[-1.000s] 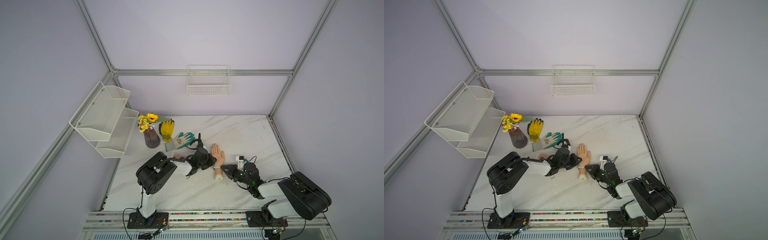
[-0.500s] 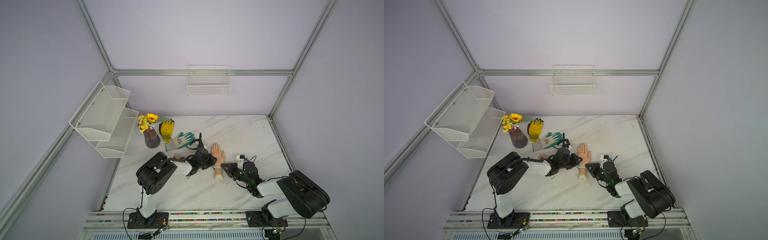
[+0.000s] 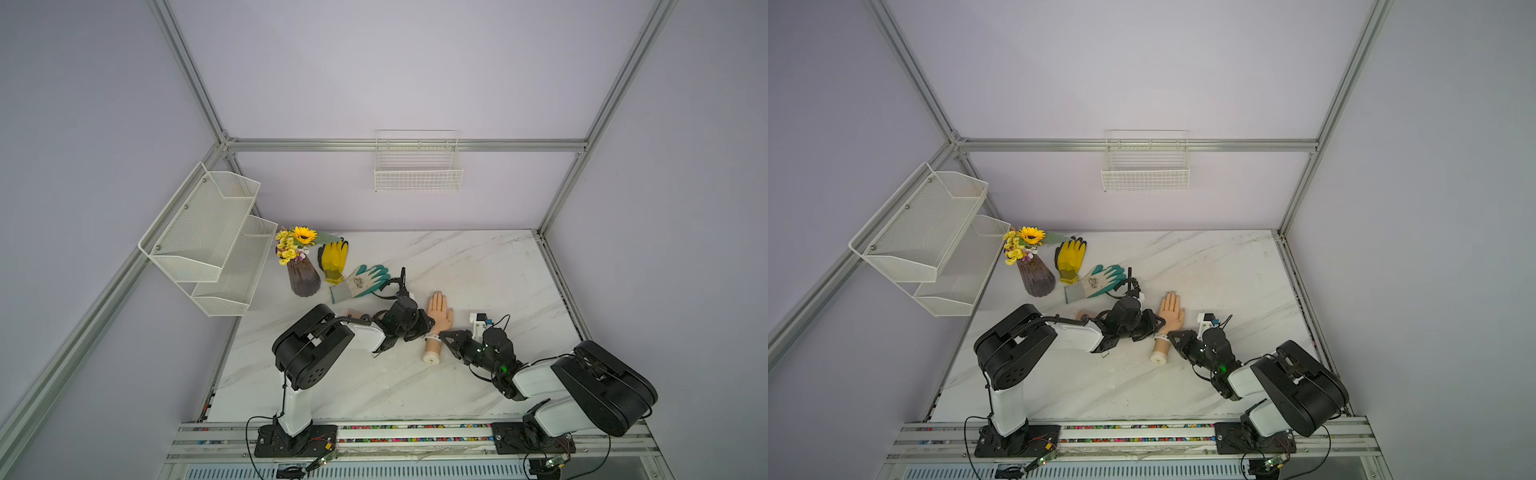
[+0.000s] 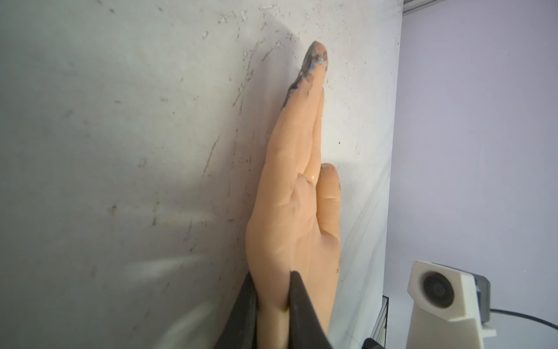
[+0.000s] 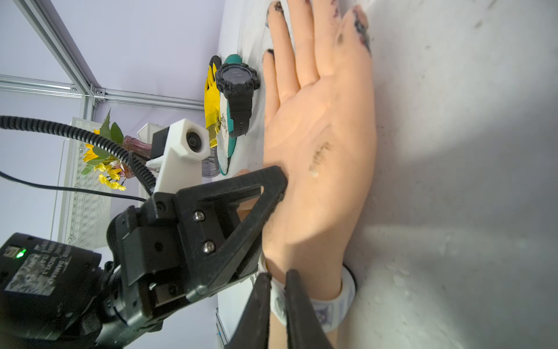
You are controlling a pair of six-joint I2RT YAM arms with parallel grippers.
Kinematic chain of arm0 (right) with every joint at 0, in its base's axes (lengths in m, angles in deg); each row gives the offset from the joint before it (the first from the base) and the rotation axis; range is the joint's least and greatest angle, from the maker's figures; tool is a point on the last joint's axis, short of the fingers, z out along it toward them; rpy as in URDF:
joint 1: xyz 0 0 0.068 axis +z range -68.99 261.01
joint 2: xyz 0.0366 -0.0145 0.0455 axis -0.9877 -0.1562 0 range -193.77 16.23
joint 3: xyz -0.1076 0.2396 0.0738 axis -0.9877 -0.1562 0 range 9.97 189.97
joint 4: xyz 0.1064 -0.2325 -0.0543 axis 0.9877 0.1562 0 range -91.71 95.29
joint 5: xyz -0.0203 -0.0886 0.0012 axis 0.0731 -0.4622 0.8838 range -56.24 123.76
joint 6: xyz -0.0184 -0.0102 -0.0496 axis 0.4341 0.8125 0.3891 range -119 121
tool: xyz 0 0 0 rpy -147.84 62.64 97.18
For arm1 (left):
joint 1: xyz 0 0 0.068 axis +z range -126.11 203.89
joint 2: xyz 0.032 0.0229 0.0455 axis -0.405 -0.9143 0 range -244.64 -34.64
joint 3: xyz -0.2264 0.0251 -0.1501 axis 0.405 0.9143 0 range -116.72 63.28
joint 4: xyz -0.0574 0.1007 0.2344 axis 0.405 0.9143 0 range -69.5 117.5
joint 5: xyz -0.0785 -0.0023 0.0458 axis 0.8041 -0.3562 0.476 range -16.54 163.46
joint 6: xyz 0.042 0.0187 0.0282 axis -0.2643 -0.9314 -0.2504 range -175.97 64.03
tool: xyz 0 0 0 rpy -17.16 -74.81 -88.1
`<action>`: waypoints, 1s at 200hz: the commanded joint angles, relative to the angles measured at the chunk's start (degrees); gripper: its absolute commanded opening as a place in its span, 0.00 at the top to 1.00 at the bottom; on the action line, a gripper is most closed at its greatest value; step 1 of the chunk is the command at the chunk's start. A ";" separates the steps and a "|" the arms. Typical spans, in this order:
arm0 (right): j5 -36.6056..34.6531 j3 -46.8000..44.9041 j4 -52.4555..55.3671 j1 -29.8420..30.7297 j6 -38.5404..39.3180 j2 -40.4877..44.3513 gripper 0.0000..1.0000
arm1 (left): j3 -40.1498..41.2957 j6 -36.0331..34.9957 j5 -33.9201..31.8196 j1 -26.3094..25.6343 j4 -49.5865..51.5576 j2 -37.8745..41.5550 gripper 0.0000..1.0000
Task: Take off the watch
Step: Untie the watch from the hand.
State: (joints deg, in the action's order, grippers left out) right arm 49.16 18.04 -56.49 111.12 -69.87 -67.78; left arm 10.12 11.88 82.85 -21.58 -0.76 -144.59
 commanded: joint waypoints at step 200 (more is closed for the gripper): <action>3.57 3.52 -1.94 9.80 -5.77 1.91 1.00 | -6.24 -5.45 -10.08 -0.23 10.17 -5.38 0.98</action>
State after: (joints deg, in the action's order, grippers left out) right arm 43.67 18.92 -60.58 116.78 -73.78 -70.45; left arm 5.66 7.93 79.17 -21.48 7.70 -145.05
